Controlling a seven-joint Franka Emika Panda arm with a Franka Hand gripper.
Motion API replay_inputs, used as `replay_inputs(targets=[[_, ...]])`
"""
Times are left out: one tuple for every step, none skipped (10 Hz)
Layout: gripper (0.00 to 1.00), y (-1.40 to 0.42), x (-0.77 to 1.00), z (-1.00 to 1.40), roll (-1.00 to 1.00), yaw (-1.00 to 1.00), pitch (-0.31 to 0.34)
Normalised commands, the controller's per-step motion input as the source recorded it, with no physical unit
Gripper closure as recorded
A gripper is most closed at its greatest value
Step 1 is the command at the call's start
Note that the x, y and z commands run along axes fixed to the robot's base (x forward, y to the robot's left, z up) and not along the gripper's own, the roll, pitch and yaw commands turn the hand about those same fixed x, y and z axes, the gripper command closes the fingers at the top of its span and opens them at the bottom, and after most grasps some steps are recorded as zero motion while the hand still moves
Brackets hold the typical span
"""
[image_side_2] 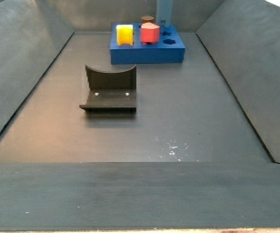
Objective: Pick up the double-square object. Move up. Rotate the double-square object. Place the double-square object on the fixture. Regrasp the double-square object. Move to above the board. Insert the double-square object.
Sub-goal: Move to above the board, then insert the double-square object.
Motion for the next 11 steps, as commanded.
replay_inputs(targets=[[1.0,-0.11,-0.19,-0.01,-0.68,-0.05,-0.098],[1.0,-0.06,-0.11,0.0,-0.4,-0.03,-0.057],[1.0,-0.05,-0.08,0.0,-0.3,-0.02,-0.045],[1.0,0.0,0.0,0.0,0.0,-0.03,0.0],[1.0,-0.12,0.1,0.0,0.0,-0.31,-0.01],[1.0,-0.13,0.15,0.0,0.01,-0.82,0.0],[1.0,-0.11,0.0,0.0,0.01,-0.96,0.0],[1.0,-0.12,0.0,0.0,0.01,-0.97,0.0],[1.0,-0.13,0.04,-0.03,0.01,-0.93,0.0],[1.0,-0.14,0.15,-0.09,0.03,-0.85,0.0],[1.0,-0.14,0.22,-0.16,0.06,-0.79,0.0]])
